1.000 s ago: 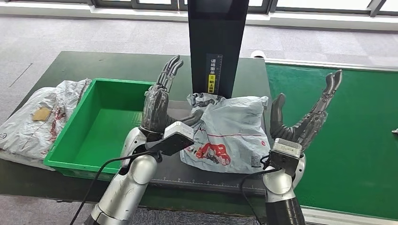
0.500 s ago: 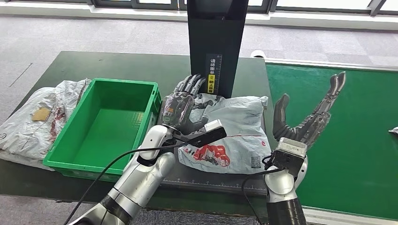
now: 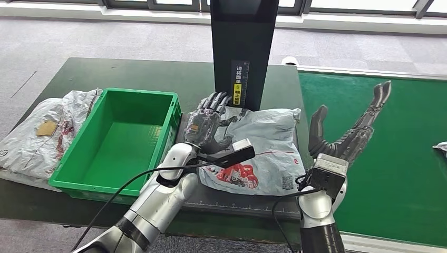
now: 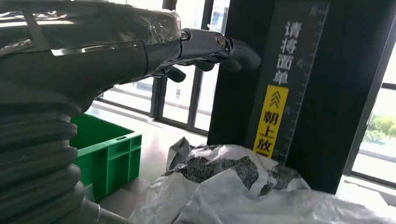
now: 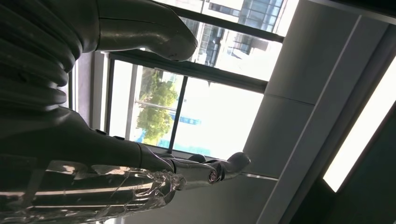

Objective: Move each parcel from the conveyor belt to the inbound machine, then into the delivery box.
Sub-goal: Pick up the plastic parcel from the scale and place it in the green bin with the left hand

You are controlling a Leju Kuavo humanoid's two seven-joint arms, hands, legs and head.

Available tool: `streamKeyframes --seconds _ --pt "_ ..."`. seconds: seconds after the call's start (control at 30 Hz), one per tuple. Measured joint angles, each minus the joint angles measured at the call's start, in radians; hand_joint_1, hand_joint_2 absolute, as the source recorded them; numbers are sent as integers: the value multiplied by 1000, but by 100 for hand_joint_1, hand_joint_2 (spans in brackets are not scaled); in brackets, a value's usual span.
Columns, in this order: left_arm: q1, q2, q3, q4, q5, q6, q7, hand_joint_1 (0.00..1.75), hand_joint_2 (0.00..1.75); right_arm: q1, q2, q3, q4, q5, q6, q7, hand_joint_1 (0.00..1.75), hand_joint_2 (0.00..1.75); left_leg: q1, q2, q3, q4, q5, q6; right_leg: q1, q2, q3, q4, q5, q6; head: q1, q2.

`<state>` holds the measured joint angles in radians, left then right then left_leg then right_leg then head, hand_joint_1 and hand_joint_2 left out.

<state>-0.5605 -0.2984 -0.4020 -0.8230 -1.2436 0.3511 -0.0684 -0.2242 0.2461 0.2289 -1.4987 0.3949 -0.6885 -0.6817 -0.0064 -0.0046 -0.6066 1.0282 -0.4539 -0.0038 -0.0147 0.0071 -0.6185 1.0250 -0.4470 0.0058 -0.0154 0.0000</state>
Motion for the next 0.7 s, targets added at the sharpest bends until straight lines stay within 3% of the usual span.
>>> streamKeyframes --seconds 0.13,0.27,0.4,0.67,0.7 --pt "-10 -8 0 49 -31 -12 4 0 175 -1 0 0 -1 -2 9 1 0 175 0 0 0 0 0 0 0 0 0 0 0 0 0 0" --pt "-31 -17 -5 115 -80 -80 1 0 175 -8 0 0 2 -8 24 6 0 175 0 0 0 0 0 0 0 0 0 0 0 0 0 0" --pt "-38 -40 -33 201 -103 -169 -67 0 175 -19 1 0 14 -18 39 17 0 175 0 -1 -1 0 0 0 0 -1 0 0 0 0 0 0" --pt "-43 -64 -91 269 -28 -242 -150 0 175 -21 3 -4 26 -21 40 19 0 175 0 -2 -1 0 0 0 0 -2 0 0 0 0 0 0" --pt "-44 -65 -102 271 -15 -246 -160 38 175 -21 3 -5 27 -22 40 20 0 175 0 -2 -1 0 0 0 0 -2 0 0 0 0 0 0"
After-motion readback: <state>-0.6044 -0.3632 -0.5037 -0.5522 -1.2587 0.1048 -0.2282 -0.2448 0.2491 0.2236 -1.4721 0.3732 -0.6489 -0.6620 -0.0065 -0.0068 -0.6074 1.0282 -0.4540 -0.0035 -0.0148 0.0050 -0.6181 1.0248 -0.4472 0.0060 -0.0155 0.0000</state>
